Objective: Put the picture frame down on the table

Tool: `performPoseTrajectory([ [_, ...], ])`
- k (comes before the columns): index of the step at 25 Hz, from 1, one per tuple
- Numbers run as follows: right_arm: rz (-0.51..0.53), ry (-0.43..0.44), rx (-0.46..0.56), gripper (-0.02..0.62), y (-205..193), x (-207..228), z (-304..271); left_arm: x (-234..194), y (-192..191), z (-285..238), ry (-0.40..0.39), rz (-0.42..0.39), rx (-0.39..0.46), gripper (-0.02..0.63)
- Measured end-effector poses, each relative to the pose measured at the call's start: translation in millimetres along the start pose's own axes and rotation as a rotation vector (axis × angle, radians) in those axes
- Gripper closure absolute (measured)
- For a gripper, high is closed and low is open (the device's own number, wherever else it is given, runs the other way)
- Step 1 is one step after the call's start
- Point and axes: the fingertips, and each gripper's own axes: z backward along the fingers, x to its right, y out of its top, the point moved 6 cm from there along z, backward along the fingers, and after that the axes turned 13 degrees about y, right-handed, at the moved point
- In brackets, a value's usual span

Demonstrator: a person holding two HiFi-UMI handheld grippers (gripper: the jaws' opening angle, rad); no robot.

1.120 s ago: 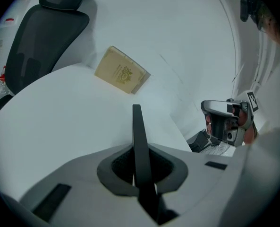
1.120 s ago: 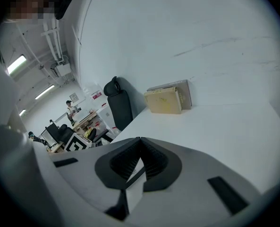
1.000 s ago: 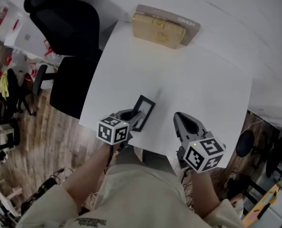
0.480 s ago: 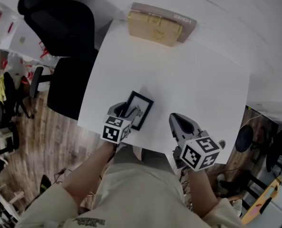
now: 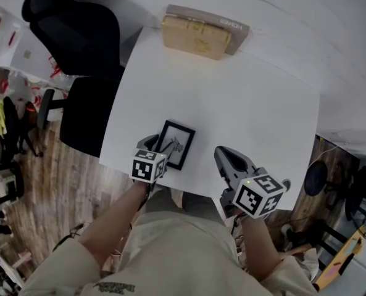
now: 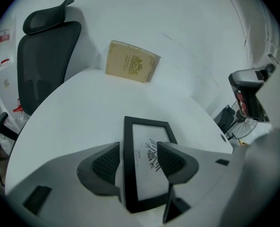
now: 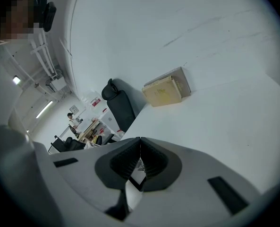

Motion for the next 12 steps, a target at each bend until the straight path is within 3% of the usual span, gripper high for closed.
performPoseTrajectory([
  [5,0.031,0.006,0.031,0.571,8,-7,3,-5,12,15,0.027,0.001,0.061,0.365],
  [12,0.148,-0.003,0.099,0.571,34,-31,13,-6,50,58,0.010,-0.064,0.191,0.389],
])
